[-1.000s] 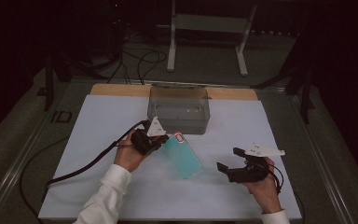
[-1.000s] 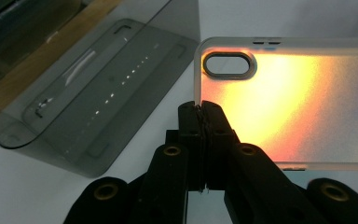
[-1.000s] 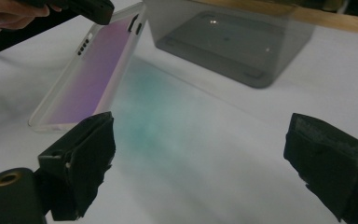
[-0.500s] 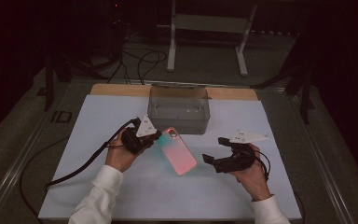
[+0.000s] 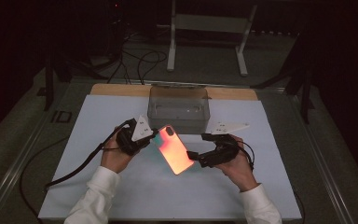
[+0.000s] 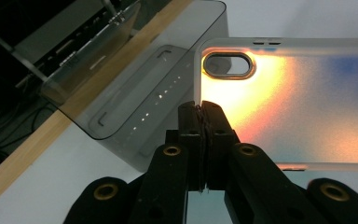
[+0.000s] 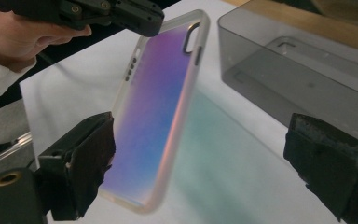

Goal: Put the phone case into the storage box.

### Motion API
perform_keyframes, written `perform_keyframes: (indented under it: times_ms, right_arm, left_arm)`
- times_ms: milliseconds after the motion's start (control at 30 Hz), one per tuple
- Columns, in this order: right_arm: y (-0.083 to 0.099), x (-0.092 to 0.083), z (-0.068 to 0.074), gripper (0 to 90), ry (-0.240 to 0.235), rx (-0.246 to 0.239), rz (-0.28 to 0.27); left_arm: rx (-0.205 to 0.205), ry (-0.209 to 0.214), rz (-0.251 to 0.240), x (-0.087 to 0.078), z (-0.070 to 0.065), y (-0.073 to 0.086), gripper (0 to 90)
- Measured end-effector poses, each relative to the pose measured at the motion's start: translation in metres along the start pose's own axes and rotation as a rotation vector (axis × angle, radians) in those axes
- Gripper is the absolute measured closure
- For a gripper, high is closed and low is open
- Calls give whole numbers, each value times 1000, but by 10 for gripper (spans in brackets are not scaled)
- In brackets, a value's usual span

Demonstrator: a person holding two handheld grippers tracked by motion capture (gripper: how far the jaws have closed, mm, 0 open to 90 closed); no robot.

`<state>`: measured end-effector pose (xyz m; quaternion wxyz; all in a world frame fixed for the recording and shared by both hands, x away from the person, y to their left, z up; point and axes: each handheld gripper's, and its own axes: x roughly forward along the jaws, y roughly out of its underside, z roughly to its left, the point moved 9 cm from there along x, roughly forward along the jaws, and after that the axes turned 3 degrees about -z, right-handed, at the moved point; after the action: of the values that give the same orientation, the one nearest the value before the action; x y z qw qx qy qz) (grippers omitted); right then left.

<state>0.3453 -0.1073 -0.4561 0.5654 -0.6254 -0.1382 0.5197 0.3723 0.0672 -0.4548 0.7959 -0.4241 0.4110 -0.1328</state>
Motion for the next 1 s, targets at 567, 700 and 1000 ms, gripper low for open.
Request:
perform_keyframes:
  times_ms: [567,700,1000]
  right_arm:
    - [-7,24,12,243,-74,25,77]
    - [-7,26,15,358,-90,23,92]
    - [-4,29,16,629,-166,93,127]
  left_arm:
    - [11,-37,-36,-10,2,-4,888]
    - [15,-31,-40,-9,1,-4,887]
    - [24,-30,-70,-10,-2,-7,886]
